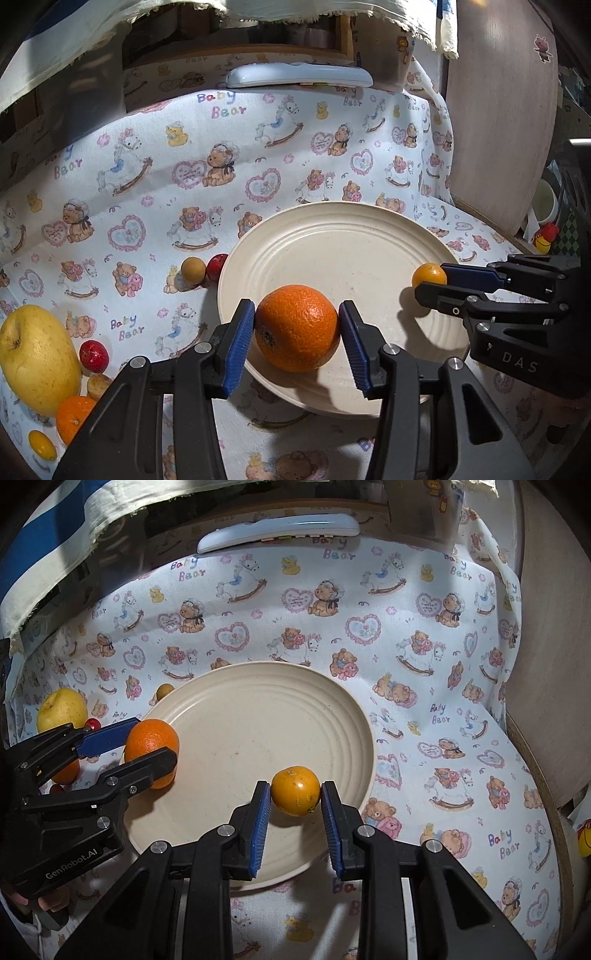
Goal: Organize fruits
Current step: 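Lower the large orange onto the plate and open left tool while right releases small orange there, then withdraw both open tools from the plate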
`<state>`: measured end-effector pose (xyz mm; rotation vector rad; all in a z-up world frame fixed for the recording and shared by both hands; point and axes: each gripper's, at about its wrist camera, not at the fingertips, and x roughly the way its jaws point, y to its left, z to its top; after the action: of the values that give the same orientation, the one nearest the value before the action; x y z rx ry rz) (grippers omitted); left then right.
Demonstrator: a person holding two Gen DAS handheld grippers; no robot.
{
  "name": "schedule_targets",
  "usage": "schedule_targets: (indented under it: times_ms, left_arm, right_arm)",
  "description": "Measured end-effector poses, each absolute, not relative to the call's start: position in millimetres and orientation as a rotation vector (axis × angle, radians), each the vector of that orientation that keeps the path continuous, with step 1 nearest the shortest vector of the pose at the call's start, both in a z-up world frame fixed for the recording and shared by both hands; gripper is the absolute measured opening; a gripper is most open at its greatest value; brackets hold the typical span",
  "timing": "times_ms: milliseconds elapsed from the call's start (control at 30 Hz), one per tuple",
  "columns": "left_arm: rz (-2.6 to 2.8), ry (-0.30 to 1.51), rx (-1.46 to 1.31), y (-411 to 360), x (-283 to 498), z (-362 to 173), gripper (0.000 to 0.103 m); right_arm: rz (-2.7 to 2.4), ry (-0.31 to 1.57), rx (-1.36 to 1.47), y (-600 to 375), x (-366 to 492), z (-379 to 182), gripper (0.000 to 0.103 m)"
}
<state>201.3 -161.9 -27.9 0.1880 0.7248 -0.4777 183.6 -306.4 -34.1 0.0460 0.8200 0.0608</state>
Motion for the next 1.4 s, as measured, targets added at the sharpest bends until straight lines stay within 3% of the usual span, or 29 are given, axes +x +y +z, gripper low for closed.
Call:
schedule_targets:
  times_ms: [367, 800, 1133, 1400]
  left_arm:
    - [-0.474, 0.743, 0.174, -156.7, 204.6, -29.2, 0.049]
    - [-0.440, 0.636, 0.185, -153.0, 192.4, -16.9, 0.087]
    - [-0.411, 0.634, 0.109, -139.3, 198.8, -13.3, 0.090]
    - [-0.387, 0.506, 0.100, -133.3, 177.2, 17.2, 0.090]
  right_arm:
    - [0.069, 0.804, 0.045, -304.8, 178.7, -29.2, 0.029]
    - [0.082, 0.819, 0.027, -299.4, 177.3, -31.0, 0.029]
    - [0.091, 0.805, 0.038, -302.3, 174.2, -27.2, 0.033]
    - [0.070, 0.688, 0.037, -306.6, 159.8, -5.3, 0.033]
